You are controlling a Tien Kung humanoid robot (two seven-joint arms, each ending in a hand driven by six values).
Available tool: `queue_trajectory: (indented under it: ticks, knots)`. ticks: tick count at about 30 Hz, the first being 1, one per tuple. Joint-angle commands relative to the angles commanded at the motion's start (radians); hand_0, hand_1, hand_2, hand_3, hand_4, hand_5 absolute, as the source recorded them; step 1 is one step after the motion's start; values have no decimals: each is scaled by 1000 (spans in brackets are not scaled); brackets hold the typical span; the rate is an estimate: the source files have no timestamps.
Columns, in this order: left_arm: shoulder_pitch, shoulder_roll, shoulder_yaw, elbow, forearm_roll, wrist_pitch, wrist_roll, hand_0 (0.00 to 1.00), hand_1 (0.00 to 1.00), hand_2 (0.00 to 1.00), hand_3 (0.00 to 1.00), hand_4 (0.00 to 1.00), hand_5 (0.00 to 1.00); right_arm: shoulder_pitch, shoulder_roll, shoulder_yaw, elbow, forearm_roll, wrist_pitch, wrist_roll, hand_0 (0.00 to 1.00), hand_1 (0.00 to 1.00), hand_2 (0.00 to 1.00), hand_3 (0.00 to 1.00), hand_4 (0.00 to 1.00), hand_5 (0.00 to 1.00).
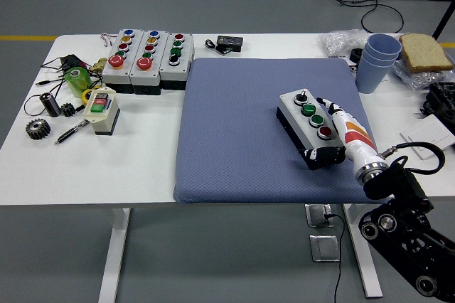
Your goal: Pick up the button,place it on the desk,press the button,press the button
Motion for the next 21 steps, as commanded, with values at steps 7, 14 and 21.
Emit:
queue_trajectory:
  ticks: [7, 14, 21]
  knots:
    - [-6, 3, 4, 0, -7, 1, -2, 624, 657, 676, 590, 343, 644, 22, 18, 5, -52, 45, -7, -22, 998, 926, 990, 968, 998, 146]
    - [-9, 7, 8, 0, -12, 2, -3, 624, 657, 676, 590, 343, 643, 30, 25, 3, -86, 83, 5, -68, 851, 819, 922, 963, 998, 160]
    - [-12, 9, 7, 0, -13, 3, -3, 625, 656, 676, 589, 343, 643, 40, 19, -17, -93, 99, 19, -91, 668, 641, 791, 916, 998, 149]
